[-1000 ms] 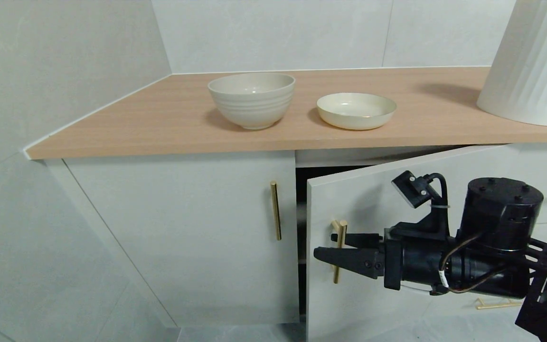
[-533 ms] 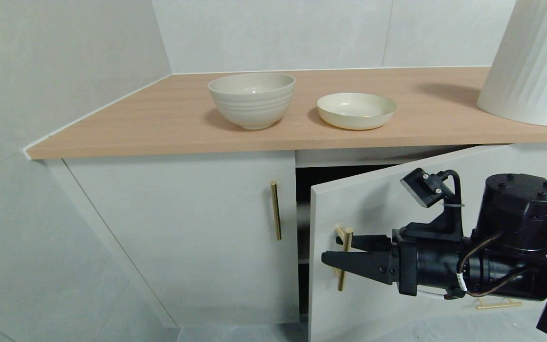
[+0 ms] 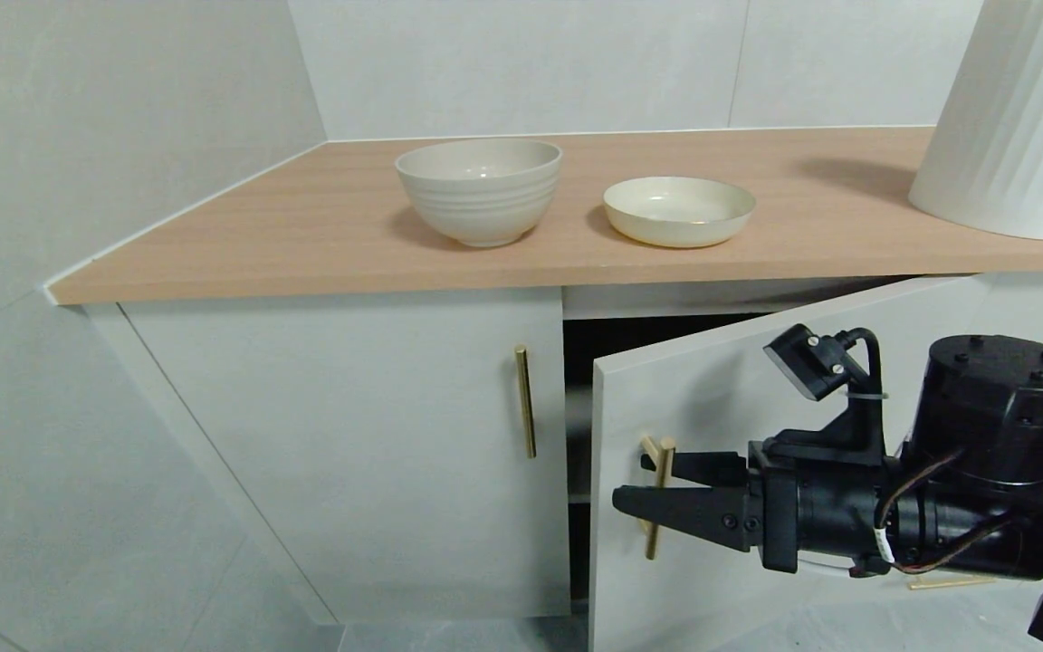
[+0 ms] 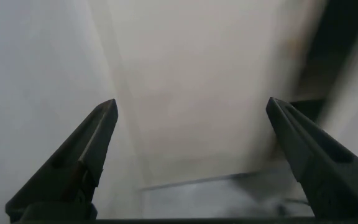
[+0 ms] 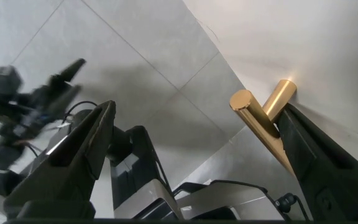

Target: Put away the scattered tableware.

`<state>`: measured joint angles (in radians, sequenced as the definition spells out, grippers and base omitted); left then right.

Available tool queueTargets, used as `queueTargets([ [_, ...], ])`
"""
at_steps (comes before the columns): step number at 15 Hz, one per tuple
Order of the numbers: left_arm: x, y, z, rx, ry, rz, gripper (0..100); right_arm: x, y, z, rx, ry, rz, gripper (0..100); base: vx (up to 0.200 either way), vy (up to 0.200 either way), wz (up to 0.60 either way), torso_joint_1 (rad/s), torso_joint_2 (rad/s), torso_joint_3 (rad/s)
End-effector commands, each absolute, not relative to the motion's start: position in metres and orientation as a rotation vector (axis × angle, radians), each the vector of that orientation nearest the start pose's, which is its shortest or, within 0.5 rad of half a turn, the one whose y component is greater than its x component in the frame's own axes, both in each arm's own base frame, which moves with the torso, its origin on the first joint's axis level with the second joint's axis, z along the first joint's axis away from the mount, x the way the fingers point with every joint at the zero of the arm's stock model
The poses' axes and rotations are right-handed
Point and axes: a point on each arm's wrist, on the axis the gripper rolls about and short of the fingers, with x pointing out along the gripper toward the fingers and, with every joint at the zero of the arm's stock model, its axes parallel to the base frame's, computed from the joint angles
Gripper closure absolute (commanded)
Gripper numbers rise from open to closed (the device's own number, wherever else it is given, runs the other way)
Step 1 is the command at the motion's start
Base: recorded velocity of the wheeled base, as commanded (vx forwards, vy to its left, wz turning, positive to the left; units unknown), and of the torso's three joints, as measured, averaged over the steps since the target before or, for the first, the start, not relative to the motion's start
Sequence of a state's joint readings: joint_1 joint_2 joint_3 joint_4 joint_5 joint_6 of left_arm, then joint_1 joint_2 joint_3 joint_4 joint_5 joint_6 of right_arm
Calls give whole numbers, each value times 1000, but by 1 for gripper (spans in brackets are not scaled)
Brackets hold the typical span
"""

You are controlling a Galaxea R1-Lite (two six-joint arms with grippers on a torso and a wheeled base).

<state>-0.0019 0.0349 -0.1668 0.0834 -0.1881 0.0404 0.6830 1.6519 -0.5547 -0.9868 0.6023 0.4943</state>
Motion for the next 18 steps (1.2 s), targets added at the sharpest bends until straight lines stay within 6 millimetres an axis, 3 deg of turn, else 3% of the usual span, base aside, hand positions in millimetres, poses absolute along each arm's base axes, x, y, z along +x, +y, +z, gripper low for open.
queueTargets([
  [1,-23,-7,159,21,47,-321,0,200,179,168,418,430,1231,0,0,0,0,0,0,0],
  [4,27,-10,207,-65,209,-460,0,199,179,169,417,426,1232,0,0,0,0,0,0,0],
  [6,63,-15,215,-88,334,-558,0,198,179,166,414,438,1235,0,0,0,0,0,0,0],
  [9,100,-23,215,-86,405,-607,0,197,180,166,414,438,1238,0,0,0,0,0,0,0],
  [10,130,-34,213,-83,409,-662,0,197,180,166,414,437,1238,0,0,0,0,0,0,0],
  [13,147,-53,192,-114,527,-743,0,197,180,166,414,438,1238,0,0,0,0,0,0,0],
  [15,151,-64,190,-145,541,-785,0,197,179,166,412,439,1238,0,0,0,0,0,0,0],
  [16,149,-69,191,-172,546,-809,100,197,179,166,414,440,1238,0,0,0,0,0,0,0],
  [18,151,-71,197,-212,518,-810,100,197,179,166,412,439,1238,0,0,0,0,0,0,0],
])
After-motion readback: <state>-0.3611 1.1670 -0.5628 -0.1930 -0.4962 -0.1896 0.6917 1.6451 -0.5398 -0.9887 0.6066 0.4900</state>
